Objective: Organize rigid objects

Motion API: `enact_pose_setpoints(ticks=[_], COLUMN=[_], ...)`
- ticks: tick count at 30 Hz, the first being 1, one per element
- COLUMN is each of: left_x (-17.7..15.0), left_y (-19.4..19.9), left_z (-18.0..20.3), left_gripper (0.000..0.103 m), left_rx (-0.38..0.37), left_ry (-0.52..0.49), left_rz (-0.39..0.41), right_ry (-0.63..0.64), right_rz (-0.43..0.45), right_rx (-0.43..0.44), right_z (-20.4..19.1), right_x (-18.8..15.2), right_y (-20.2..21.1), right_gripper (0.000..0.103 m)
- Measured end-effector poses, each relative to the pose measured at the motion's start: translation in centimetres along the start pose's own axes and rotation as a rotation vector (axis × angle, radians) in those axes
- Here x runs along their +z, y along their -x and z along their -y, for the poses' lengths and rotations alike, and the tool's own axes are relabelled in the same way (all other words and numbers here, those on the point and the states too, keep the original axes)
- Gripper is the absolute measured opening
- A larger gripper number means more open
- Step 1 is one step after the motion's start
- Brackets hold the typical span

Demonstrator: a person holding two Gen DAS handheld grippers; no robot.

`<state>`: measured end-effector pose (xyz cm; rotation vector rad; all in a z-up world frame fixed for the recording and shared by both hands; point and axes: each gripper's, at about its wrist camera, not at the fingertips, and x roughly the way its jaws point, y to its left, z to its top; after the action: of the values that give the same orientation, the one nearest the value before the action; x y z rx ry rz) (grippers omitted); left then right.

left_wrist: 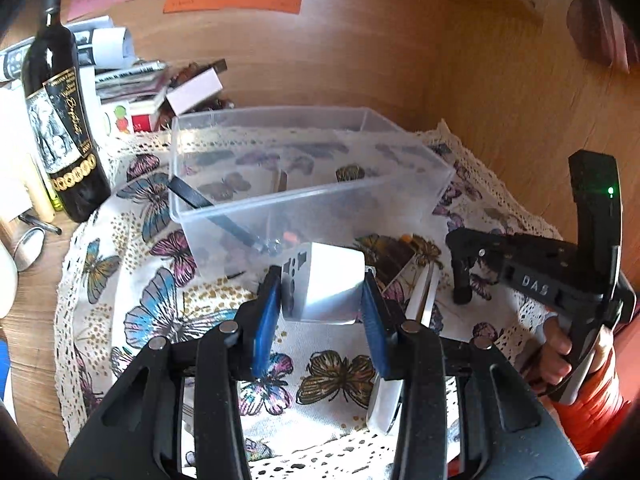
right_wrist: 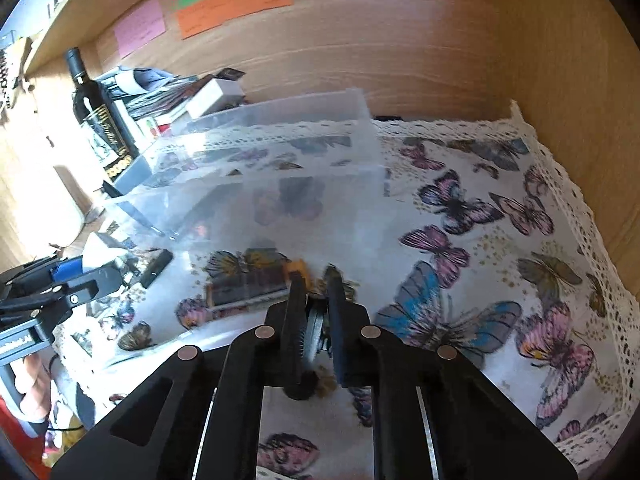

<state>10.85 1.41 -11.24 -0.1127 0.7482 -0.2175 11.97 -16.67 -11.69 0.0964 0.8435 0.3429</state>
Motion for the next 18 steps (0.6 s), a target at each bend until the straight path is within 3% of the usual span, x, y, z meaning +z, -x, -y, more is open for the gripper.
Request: enact_pose_setpoints(ticks=[9,18], left_x=[1.5,4.8], left_y=[1.5,3.3], left_z=[-0.5,-1.7], left_gripper=[0.04,0.04], left_rx=[0.018,0.05], left_ry=[0.007,0.01], left_rz=[0.058,0.146], right_ry=[0.071,0.1], right_rz=[0.075,0.186], right_rx=[-0.016,-0.042], right_z=[-1.7,-2.0], right_x=[1.2,5.0], right_y=[2.3,5.2], right_gripper=[0.009,0.009])
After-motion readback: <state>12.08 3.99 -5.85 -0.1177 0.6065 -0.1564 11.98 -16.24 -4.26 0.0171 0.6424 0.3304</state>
